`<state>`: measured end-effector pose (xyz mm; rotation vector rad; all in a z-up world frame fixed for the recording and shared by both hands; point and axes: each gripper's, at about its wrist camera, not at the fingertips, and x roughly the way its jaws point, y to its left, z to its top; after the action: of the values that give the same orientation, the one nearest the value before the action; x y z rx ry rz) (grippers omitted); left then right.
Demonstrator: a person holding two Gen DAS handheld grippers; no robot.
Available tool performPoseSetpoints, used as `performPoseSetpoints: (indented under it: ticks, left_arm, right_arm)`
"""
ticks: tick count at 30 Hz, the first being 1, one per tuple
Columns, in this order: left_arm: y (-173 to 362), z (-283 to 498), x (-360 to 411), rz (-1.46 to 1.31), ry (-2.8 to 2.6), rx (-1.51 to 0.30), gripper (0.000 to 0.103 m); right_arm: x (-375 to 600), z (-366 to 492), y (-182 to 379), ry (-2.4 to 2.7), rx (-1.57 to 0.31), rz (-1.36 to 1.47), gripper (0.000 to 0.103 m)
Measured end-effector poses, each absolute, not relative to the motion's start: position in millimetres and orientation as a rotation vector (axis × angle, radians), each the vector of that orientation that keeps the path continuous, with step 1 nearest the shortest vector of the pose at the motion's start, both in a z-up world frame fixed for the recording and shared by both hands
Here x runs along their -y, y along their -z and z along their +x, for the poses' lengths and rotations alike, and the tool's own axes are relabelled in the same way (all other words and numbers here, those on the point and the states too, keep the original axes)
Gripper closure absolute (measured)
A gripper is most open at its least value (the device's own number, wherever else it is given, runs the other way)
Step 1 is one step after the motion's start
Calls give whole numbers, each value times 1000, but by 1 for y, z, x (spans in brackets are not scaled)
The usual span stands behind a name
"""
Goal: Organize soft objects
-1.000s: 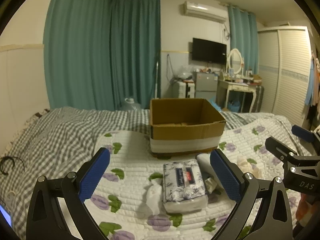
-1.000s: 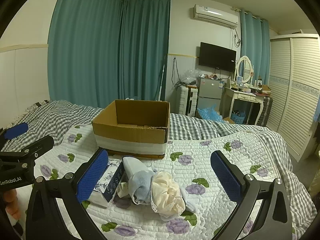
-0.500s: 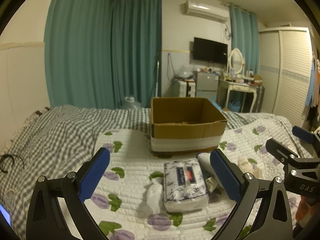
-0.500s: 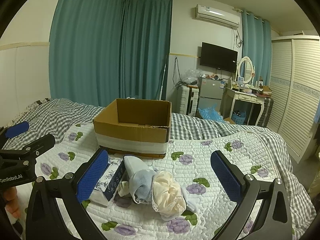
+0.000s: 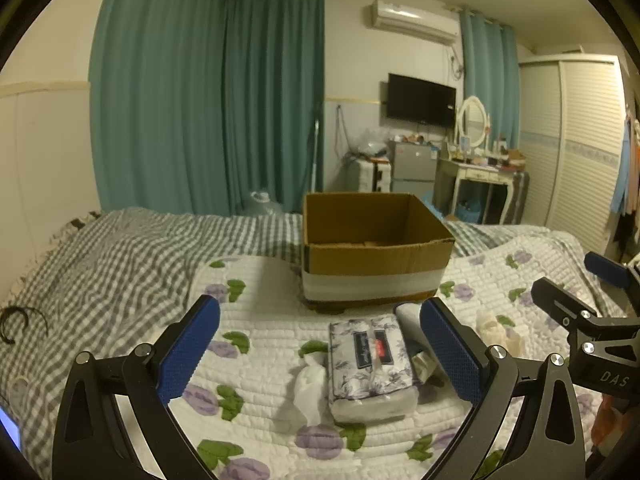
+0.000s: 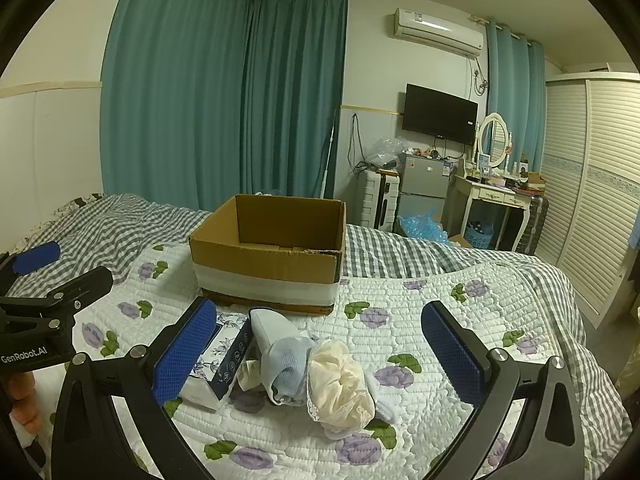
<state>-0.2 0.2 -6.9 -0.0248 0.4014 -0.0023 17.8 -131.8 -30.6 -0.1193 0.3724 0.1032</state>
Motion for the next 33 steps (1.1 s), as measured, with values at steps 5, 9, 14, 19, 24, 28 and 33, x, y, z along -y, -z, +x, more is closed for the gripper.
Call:
performPoseSetpoints:
  ticks: [5,9,14,19,24,28,33]
  left_arm:
    - [7,0,0,-28,4,-402,1]
    - [7,0,0,-30,7,-399,1]
    - [6,1,0,-30,6,-407,1]
    - [6,2,0,-27,12,-409,1]
    - [4,1,1,-24,18,-413,1]
    - [2,0,2,-30,32,-411,1]
    - [1,4,2,-24,45,-440,1]
  right_arm:
    - [130,14,28,-107,-356,-125,0]
    - [129,13,28,-100,-355,-133,0]
    - [126,12,27,-106,-359,-143,0]
    - [125,14,28,-107,-362,-149,0]
    - [126,12,23,-107,-356,-144,0]
    - [127,10,13,-99,-353,-146,0]
    - [127,15,1,-141,-381,-161,0]
